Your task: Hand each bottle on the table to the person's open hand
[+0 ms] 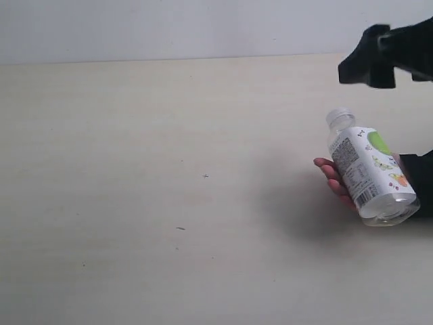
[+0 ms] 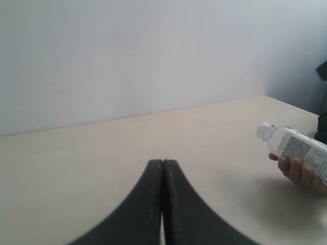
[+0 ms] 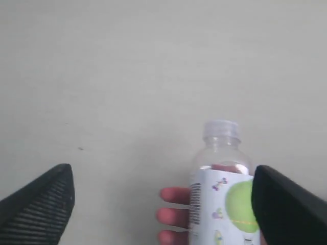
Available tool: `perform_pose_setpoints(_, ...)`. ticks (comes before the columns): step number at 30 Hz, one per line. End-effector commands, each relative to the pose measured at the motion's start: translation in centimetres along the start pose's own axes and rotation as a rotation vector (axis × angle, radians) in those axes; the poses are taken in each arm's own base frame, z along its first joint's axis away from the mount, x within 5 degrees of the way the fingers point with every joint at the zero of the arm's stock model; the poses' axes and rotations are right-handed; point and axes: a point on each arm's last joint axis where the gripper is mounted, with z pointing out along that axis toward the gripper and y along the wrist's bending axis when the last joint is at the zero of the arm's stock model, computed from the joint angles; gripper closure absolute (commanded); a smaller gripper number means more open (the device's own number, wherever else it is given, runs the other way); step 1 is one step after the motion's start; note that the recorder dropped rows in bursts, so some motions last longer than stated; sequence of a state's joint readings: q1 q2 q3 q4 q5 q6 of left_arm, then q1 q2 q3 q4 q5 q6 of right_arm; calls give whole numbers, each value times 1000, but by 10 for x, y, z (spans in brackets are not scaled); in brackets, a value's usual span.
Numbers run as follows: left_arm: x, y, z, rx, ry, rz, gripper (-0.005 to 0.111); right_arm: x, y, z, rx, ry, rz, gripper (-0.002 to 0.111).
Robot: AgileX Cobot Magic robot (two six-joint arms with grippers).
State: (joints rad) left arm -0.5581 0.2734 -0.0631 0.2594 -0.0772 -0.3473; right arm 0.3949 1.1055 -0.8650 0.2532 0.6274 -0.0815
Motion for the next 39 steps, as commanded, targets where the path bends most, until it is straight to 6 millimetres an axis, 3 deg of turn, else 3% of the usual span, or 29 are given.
perform_pose_setpoints(1,1,0,-1,0,-9,3,107,7,22,-55,-177,-120,-79,39)
perform_pose_setpoints(8,1,0,-1,0,-9,3,107,31,38,-117,-291,-240,-161,108)
perform_pose_setpoints(15,1,0,-1,0,-9,3,107,54,42,-156,-315,-345,-205,108)
perform_pose_setpoints(21,1,0,-1,0,-9,3,107,65,44,-175,-319,-419,-227,108)
perform_pose_setpoints(39,1,0,-1,0,-9,3,107,70,44,-181,-321,-445,-235,108)
